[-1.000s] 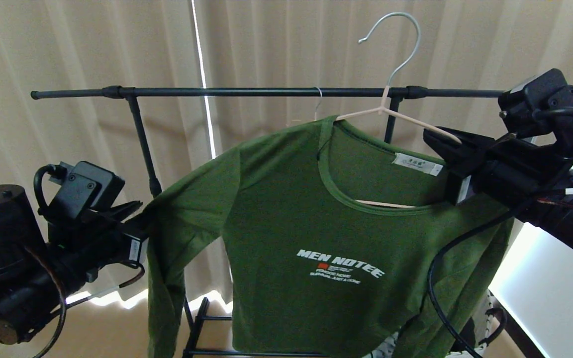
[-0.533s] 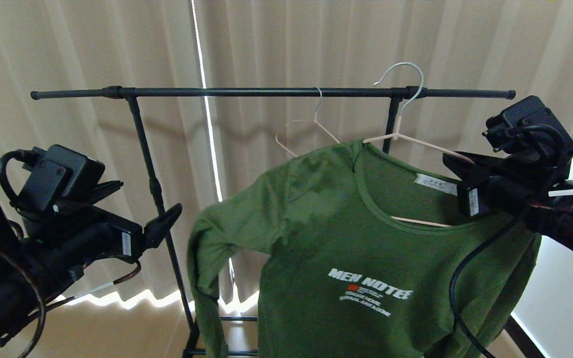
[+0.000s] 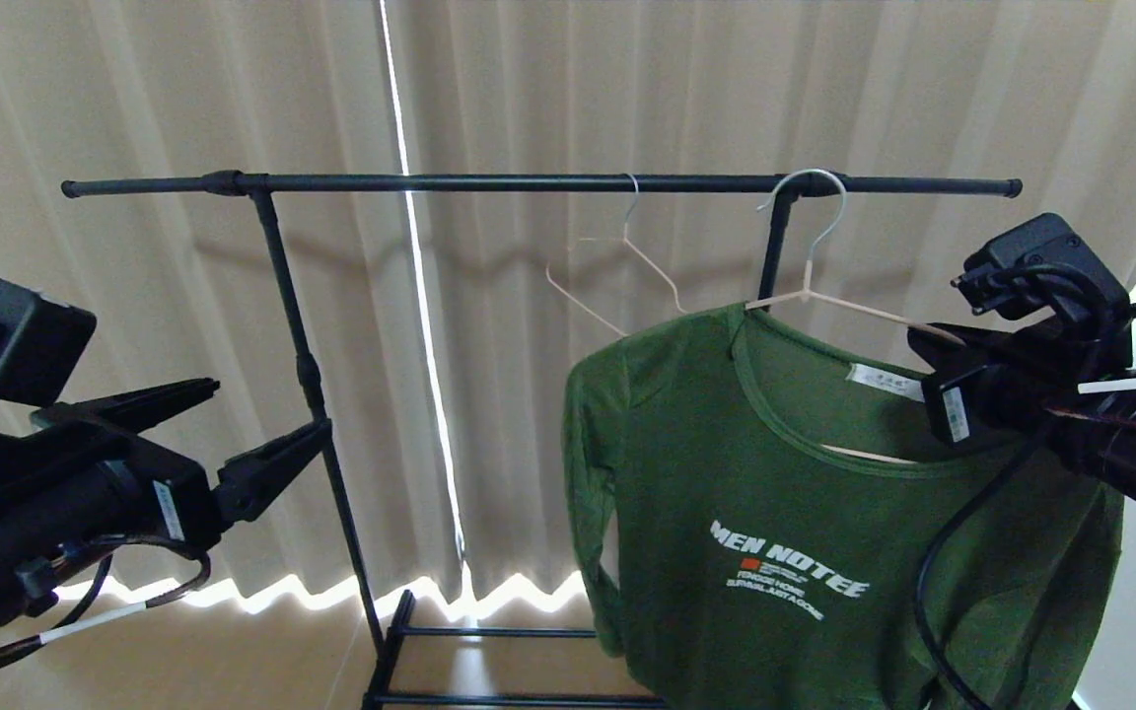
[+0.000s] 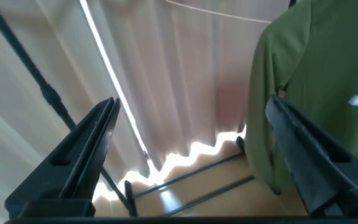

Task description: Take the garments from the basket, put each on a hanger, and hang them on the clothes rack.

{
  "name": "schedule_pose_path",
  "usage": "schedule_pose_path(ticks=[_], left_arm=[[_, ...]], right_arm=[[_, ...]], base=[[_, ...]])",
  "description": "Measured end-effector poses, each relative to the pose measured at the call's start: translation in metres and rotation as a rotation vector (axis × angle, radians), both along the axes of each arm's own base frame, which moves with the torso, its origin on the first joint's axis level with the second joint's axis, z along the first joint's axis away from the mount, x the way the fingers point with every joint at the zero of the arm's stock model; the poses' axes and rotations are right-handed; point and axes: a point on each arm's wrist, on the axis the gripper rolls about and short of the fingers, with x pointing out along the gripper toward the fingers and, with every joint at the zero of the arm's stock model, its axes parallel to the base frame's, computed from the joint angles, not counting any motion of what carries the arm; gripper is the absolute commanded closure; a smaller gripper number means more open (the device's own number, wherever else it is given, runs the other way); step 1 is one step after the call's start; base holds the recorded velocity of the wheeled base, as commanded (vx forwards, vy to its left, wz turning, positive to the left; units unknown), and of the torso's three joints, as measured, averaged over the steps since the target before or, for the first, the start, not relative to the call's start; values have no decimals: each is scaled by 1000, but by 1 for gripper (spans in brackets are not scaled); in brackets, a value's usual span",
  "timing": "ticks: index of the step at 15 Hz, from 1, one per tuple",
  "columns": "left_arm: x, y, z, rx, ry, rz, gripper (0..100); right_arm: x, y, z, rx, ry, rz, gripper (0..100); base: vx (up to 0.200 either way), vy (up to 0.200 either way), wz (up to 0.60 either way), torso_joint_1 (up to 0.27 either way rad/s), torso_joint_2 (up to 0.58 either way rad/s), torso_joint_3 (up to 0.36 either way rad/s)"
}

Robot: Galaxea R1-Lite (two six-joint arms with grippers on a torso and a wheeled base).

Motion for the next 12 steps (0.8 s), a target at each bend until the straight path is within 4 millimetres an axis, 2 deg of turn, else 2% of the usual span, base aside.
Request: schedule_pose_path(ticks=[4, 9, 12], left_arm=[[-5, 8, -16, -18, 0, 37, 0], [-5, 8, -21, -20, -2, 38, 0], [-5, 8, -21, -18, -1, 38, 0]], right_arm=[[-8, -11, 3, -14, 36, -36, 100], [-12, -14, 8, -7, 20, -40, 100], [-13, -14, 9, -6, 16, -40, 100]], base=[[0, 0, 0, 0, 0, 0], [0, 0, 0, 0, 0, 0], [0, 200, 0, -20, 1, 5]])
